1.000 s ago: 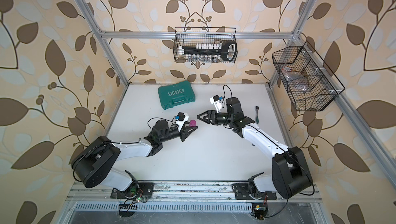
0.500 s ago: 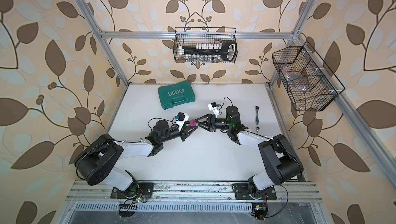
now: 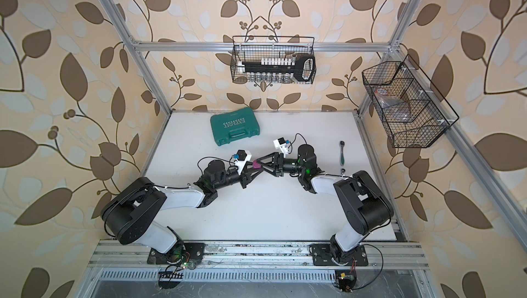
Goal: Close the paint jar lid
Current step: Screw the lid onto the paint jar.
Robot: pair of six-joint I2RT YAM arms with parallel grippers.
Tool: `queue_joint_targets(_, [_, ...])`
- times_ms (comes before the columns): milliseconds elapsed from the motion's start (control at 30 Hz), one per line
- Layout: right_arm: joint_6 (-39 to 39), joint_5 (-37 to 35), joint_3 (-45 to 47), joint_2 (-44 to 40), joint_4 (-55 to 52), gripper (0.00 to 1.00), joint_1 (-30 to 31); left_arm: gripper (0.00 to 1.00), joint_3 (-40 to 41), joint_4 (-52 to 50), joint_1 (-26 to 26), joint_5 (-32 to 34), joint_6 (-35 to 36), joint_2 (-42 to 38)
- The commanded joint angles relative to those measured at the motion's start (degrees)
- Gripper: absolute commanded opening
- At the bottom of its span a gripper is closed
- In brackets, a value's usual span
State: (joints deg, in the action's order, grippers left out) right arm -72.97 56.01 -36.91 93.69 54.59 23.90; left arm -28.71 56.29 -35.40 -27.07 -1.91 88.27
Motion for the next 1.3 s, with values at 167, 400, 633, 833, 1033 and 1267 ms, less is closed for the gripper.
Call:
queue_joint_targets(167, [-2.45, 4.49, 1.90, 2.26, 3.01, 0.72, 2.53, 0.00, -1.51, 3.40, 0.05, -0.70, 0.11, -1.47])
queue_joint_targets(400, [1.01, 8.02, 1.75, 2.24, -2.25, 0.73, 2.29, 0.00, -2.48, 0.94, 0.06, -3.41, 0.72, -2.92])
queue_joint_targets(633, [8.05, 13.62, 1.20, -0.18, -12.81, 0.74, 1.27, 0.00, -2.98, -0.74, 0.06, -5.98, 1.65, -3.91])
queue_joint_targets(833, [18.78, 11.31, -3.19, -2.59, -29.33, 0.72, 1.32, 0.00, -3.34, -3.04, 0.03, -9.56, 2.18, -3.55])
queue_joint_targets(1033, [39.04, 2.52, -11.12, -10.61, -60.49, 0.72, 0.81, 0.00, -2.08, -7.76, 0.02, -10.27, 5.17, -3.47])
queue_joint_targets(1267, [47.29, -6.37, -18.72, -12.30, -77.14, 0.71, 1.61, 0.00, -0.24, -6.08, -0.05, -7.37, 5.86, -2.36])
